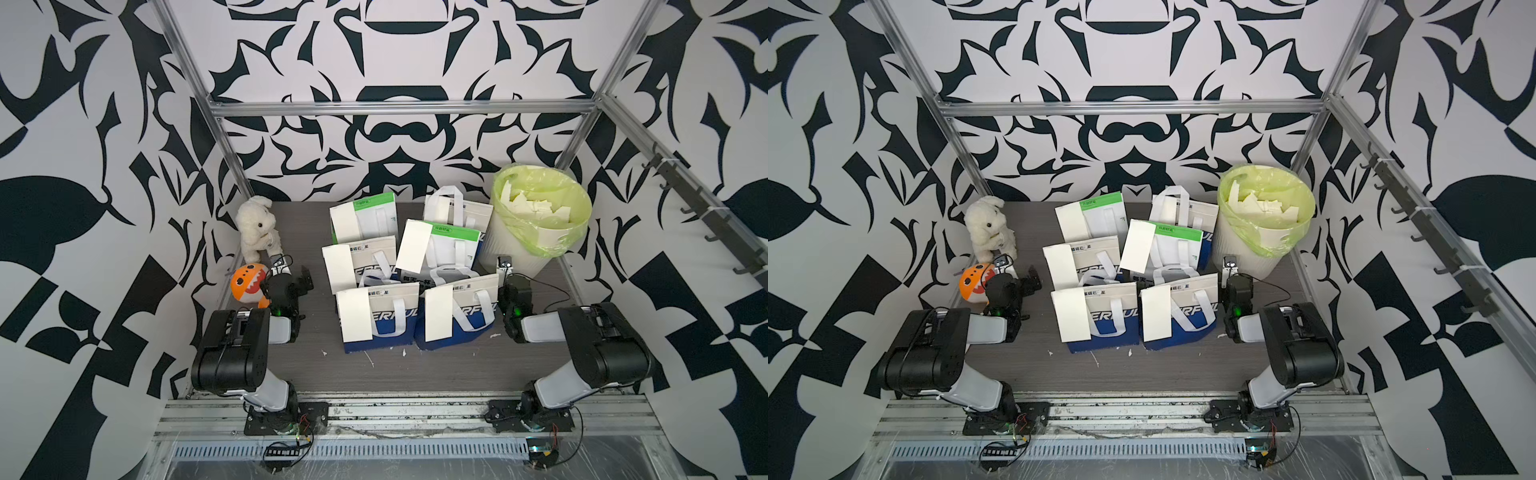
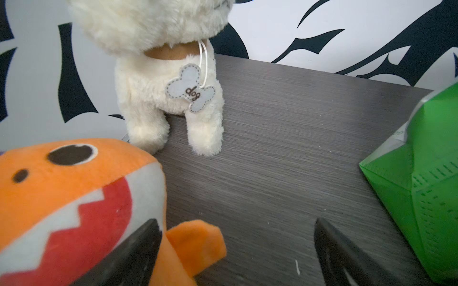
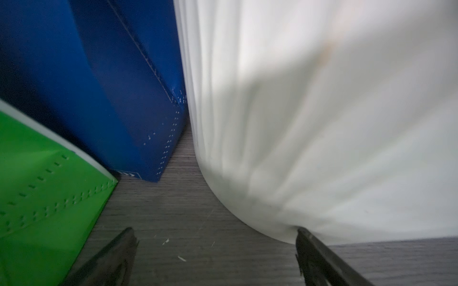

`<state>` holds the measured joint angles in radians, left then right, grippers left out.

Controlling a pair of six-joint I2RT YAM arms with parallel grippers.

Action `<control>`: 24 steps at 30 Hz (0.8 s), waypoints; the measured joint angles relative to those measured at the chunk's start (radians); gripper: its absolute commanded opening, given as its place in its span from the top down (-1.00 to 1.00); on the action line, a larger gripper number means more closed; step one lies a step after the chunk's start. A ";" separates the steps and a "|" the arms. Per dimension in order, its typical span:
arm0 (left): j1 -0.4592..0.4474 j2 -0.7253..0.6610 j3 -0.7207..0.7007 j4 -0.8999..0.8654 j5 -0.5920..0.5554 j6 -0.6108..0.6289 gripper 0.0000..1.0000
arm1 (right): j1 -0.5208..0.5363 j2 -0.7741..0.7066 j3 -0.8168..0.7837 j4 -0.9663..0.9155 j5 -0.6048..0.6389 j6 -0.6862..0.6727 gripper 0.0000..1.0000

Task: Shred takeout receipts and throw away
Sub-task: Move the trash bin to the center of the board.

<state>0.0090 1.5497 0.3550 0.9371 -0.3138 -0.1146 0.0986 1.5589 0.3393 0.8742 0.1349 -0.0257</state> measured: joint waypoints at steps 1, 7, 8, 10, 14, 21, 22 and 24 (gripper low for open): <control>0.000 0.000 0.000 0.000 0.000 0.000 -0.99 | 0.000 0.000 0.000 0.000 0.000 0.000 -1.00; 0.000 0.000 0.000 0.000 0.000 0.000 -0.99 | 0.000 0.000 0.000 0.000 0.000 0.000 -1.00; 0.000 0.000 0.000 0.000 0.000 0.000 -0.99 | 0.000 0.000 0.000 0.000 0.000 0.000 -1.00; 0.000 0.000 0.000 0.000 0.000 0.000 -0.99 | 0.000 0.000 0.000 0.000 0.000 0.000 -1.00; 0.000 0.000 0.000 0.000 0.000 0.000 -0.99 | 0.000 0.000 0.000 0.000 0.000 0.000 -1.00; 0.000 0.000 0.000 0.000 0.000 0.000 -0.99 | 0.000 0.000 0.000 0.000 0.000 0.000 -1.00; 0.000 0.000 0.000 0.000 0.000 0.000 -0.99 | 0.000 0.000 0.000 0.000 0.000 0.000 -1.00; 0.000 0.000 0.000 0.000 0.000 0.000 -0.99 | 0.000 0.000 0.000 0.000 0.000 0.000 -1.00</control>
<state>0.0090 1.5497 0.3550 0.9367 -0.3141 -0.1146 0.0986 1.5589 0.3393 0.8745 0.1345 -0.0257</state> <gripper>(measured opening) 0.994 0.997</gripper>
